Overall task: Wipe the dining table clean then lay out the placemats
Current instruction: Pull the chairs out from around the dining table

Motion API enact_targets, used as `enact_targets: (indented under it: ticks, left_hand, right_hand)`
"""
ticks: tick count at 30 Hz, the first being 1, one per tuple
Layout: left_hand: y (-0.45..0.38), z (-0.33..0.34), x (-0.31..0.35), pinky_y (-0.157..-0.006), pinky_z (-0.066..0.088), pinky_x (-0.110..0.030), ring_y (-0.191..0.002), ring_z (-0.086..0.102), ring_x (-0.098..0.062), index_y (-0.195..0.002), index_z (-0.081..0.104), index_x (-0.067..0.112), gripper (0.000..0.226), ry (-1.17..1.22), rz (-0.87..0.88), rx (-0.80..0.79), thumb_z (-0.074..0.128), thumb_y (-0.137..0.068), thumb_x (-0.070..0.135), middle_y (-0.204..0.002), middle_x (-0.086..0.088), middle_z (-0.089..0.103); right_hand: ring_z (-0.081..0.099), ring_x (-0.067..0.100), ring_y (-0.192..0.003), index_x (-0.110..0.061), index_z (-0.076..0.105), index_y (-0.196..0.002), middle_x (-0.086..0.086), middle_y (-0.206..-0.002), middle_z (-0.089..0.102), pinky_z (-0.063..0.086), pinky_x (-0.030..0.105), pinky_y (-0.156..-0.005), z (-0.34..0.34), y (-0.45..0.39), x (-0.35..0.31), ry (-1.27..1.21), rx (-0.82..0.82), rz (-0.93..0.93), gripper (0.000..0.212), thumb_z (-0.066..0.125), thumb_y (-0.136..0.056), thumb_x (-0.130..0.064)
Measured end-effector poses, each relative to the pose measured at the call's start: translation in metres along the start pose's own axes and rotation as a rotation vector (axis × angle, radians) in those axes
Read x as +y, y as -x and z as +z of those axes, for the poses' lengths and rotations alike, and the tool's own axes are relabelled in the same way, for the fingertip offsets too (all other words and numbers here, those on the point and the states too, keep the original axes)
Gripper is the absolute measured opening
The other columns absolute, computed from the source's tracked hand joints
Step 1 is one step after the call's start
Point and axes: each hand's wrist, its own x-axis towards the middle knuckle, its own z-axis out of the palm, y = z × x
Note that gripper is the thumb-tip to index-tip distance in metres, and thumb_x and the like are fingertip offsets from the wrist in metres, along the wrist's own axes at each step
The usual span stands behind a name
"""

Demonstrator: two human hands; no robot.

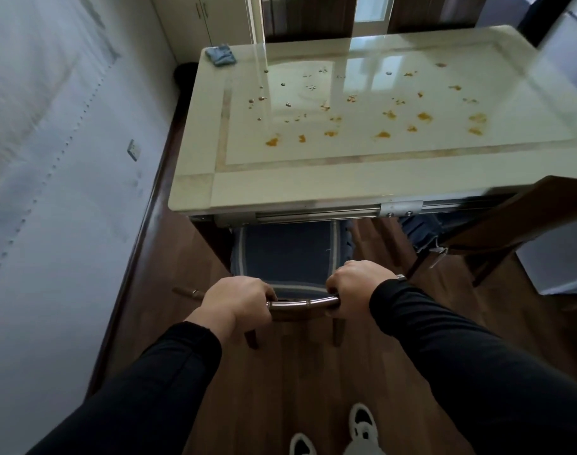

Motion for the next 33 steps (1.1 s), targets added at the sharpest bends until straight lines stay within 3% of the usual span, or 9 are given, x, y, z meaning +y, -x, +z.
enact_targets:
  ticks: [20, 29, 33]
  left_hand:
    - [-0.110, -0.081, -0.031, -0.075, 0.051, -0.030, -0.090, 0.062, -0.014, -0.103, 0.066, 0.051, 0.039, 0.020, -0.069, 0.027, 0.050, -0.071, 0.037, -0.096, 0.017, 0.067]
    - [-0.149, -0.111, -0.047, -0.071, 0.050, -0.029, -0.089, 0.063, -0.013, -0.104, 0.065, 0.053, 0.035, 0.042, -0.125, 0.021, 0.057, -0.072, 0.041, -0.096, 0.019, 0.069]
    - [-0.158, -0.120, -0.051, -0.068, 0.049, -0.028, -0.086, 0.063, -0.013, -0.105, 0.065, 0.053, 0.035, 0.061, -0.139, 0.015, 0.056, -0.074, 0.039, -0.094, 0.018, 0.069]
  right_hand:
    - [0.060, 0.023, -0.084, -0.027, 0.065, -0.084, -0.005, -0.080, 0.061, 0.049, 0.030, -0.071, -0.084, -0.107, 0.061, -0.013, -0.003, -0.050, 0.037, 0.059, -0.072, -0.062]
    - [0.052, 0.024, -0.076, -0.027, 0.062, -0.081, -0.003, -0.080, 0.055, 0.042, 0.027, -0.066, -0.114, -0.151, 0.079, -0.049, -0.007, -0.061, 0.025, 0.063, -0.074, -0.051]
    - [0.055, 0.022, -0.077, -0.026, 0.065, -0.083, -0.005, -0.080, 0.057, 0.047, 0.028, -0.067, -0.119, -0.165, 0.084, -0.067, -0.014, -0.077, 0.026, 0.062, -0.074, -0.050]
